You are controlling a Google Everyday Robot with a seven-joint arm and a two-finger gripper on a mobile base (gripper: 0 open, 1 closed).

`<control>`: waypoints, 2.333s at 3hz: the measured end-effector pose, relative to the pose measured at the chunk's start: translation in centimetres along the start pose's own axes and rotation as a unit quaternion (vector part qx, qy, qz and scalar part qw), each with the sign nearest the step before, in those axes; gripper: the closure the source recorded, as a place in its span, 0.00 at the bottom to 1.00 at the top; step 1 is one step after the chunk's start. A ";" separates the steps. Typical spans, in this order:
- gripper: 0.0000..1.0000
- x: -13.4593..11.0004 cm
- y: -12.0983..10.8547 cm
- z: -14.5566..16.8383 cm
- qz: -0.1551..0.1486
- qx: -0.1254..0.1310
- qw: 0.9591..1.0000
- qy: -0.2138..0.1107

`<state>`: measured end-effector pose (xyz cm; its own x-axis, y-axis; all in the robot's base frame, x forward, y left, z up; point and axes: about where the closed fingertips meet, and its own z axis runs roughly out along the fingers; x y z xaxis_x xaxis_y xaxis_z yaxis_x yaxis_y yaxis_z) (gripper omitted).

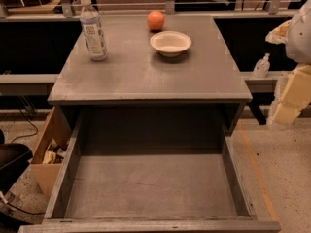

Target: Place blue plastic bottle into top drawer

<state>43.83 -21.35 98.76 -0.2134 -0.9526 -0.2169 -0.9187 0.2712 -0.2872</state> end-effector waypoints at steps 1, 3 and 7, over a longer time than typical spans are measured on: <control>0.00 0.0 0.0 0.0 0.000 0.000 1.000 0.000; 0.00 -1.2 -3.9 1.7 0.026 0.056 0.996 -0.069; 0.00 -8.3 -21.1 6.0 0.138 0.157 0.881 -0.424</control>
Offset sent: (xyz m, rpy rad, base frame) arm 0.0379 0.0007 -0.0048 0.0969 -0.1003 -0.0226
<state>67.01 -18.29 100.99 0.0319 -0.4350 -0.8999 -0.7051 0.6283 -0.3288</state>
